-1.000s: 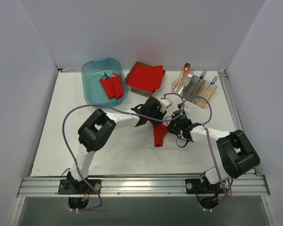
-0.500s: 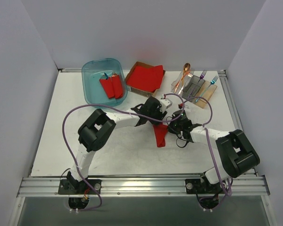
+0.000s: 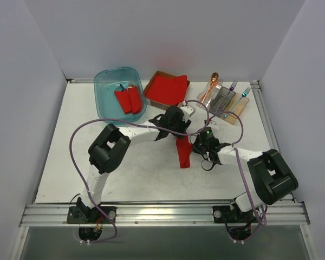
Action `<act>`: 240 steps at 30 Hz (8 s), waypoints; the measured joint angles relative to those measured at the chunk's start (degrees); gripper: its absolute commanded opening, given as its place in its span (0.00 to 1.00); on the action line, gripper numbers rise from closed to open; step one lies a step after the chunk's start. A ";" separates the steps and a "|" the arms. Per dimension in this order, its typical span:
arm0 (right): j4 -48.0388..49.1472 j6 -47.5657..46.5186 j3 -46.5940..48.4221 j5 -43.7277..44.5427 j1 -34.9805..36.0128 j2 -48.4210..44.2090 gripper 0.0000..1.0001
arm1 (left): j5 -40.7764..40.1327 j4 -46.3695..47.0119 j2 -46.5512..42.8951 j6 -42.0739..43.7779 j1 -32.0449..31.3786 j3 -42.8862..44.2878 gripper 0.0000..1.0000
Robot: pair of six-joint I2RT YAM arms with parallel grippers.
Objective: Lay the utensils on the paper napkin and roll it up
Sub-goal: Adjust the napkin at the center of the board, then pick up the utensils from the center of the board.
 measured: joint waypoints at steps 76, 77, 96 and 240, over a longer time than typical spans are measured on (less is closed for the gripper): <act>1.09 1.22 -0.02 1.01 0.39 0.00 0.00 | -2.12 22.69 -11.93 -21.51 -1.07 -24.92 0.29; 1.11 1.22 -0.02 1.01 0.39 0.00 0.00 | -2.12 22.69 -13.49 -21.51 -1.07 -25.66 0.29; 1.14 1.84 -0.02 1.01 0.39 0.00 0.00 | -0.92 35.19 -20.52 -27.85 -8.22 -38.40 0.15; 0.90 -1.36 -0.90 0.09 -3.93 -5.73 0.53 | -14.75 13.25 -12.92 -22.58 -12.76 -25.29 0.12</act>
